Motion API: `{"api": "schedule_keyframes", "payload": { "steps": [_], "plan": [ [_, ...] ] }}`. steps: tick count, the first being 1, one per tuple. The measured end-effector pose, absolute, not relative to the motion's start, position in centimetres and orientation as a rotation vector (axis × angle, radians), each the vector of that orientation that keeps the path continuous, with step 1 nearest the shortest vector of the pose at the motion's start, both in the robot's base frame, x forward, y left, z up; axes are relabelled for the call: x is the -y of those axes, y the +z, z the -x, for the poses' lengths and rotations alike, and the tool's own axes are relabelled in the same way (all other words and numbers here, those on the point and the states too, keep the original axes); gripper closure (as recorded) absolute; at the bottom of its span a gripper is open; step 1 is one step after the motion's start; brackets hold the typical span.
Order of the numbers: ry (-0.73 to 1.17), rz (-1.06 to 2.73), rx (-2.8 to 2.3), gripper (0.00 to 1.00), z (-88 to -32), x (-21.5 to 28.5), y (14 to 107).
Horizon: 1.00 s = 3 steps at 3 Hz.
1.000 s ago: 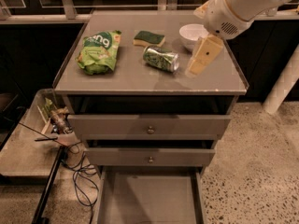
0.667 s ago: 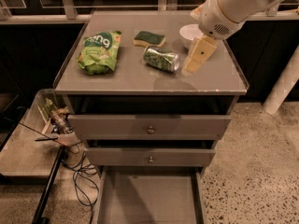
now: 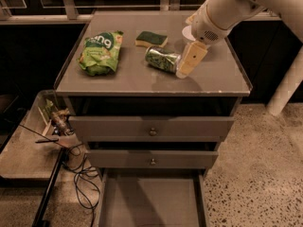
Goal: Place green can into bottom drawer
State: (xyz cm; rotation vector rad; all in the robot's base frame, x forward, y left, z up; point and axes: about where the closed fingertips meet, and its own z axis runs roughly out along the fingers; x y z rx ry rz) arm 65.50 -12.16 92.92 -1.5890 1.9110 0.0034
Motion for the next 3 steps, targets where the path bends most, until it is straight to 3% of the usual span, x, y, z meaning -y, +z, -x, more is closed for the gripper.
{"api": "schedule_keyframes", "payload": {
  "steps": [3],
  "plan": [
    [0.141,1.559,-1.978,0.0,-70.0,7.9,88.6]
  ]
}}
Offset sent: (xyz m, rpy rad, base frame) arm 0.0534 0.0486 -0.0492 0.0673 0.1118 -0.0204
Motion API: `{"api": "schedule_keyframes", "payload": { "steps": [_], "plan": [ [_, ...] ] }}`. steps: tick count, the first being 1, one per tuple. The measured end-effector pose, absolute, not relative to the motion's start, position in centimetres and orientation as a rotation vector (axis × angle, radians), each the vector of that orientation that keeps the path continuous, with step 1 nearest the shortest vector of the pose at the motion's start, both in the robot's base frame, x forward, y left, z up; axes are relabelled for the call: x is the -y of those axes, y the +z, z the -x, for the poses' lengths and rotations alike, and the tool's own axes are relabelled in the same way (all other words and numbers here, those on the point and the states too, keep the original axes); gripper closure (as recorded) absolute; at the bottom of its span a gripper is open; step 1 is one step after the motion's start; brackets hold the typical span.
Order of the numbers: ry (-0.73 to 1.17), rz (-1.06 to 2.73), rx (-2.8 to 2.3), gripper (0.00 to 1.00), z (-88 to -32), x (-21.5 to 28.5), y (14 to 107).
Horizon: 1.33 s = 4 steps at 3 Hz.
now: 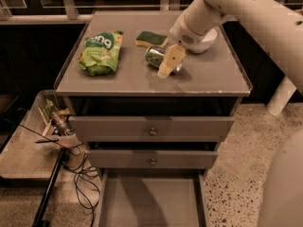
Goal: Place green can into bottom drawer
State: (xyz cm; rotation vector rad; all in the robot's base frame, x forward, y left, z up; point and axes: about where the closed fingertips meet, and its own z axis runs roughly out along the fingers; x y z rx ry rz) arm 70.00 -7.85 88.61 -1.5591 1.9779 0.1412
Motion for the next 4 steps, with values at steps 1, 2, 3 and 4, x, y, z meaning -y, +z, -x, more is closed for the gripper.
{"api": "schedule_keyframes", "payload": {
  "steps": [1,2,3,4],
  "plan": [
    [0.196,1.529,-2.017,0.0,-70.9,6.8,87.3],
    [0.231,1.509,-2.062,0.0,-71.2,5.9,85.8],
    [0.261,1.5,-2.104,0.0,-71.3,5.2,84.2],
    [0.262,1.5,-2.105,0.0,-71.3,5.2,84.2]
  ]
}}
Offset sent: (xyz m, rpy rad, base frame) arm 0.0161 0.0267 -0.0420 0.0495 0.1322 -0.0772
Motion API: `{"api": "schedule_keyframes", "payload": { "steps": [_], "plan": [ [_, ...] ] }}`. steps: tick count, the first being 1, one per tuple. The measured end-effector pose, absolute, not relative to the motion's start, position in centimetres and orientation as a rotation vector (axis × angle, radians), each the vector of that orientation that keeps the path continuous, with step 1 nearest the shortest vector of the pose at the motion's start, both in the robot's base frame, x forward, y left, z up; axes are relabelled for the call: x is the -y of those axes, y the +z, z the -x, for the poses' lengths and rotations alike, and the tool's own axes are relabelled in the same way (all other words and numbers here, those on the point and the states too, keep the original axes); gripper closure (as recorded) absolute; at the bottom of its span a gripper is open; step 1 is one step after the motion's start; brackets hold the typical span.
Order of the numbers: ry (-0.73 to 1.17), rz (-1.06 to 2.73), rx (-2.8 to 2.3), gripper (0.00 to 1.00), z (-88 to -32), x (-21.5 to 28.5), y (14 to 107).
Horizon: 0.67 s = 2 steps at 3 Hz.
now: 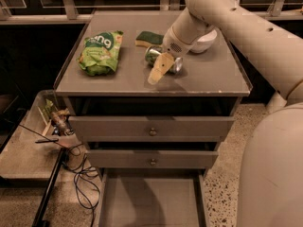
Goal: Place green can into bottom drawer
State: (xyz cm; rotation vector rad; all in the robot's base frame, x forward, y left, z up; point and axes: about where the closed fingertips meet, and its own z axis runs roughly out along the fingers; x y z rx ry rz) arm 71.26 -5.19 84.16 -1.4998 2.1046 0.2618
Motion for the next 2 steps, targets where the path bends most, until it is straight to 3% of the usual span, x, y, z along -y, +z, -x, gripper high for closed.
{"api": "schedule_keyframes", "payload": {
  "steps": [2],
  "plan": [
    [0.262,1.5,-2.105,0.41,-71.26,5.18,84.15]
  ]
}}
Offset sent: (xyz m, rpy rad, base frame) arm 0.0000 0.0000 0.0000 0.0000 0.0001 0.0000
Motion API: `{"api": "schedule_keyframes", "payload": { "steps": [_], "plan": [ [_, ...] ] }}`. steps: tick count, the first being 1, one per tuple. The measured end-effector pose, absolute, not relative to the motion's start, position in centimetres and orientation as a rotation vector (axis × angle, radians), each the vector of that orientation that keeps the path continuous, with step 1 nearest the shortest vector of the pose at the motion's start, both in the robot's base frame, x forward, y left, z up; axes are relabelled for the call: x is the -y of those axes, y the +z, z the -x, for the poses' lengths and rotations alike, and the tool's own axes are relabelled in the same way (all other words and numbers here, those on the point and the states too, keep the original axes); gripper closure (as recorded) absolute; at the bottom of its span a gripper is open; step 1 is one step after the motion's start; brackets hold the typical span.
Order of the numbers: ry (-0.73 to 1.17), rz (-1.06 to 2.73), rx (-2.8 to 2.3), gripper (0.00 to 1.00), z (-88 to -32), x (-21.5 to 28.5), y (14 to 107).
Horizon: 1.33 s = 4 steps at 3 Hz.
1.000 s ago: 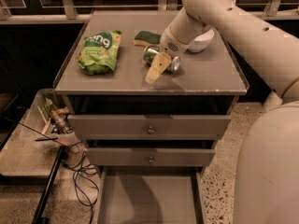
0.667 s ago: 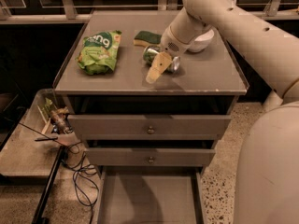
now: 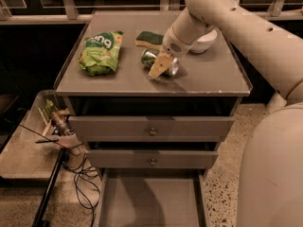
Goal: Place green can into bottom drawer
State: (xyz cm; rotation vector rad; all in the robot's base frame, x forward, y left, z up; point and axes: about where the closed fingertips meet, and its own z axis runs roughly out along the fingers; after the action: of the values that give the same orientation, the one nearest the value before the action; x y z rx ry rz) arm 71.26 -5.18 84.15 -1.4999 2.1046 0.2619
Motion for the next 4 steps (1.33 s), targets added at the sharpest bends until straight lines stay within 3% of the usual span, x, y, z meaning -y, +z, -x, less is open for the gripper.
{"api": "schedule_keyframes", "payload": {
  "steps": [2,3,4],
  "plan": [
    [0.262,1.5,-2.105,0.89,-71.26,5.17,84.14],
    [0.262,1.5,-2.105,1.0,-71.26,5.17,84.14],
    [0.239,1.51,-2.107,1.0,-71.26,5.17,84.36]
  ]
}}
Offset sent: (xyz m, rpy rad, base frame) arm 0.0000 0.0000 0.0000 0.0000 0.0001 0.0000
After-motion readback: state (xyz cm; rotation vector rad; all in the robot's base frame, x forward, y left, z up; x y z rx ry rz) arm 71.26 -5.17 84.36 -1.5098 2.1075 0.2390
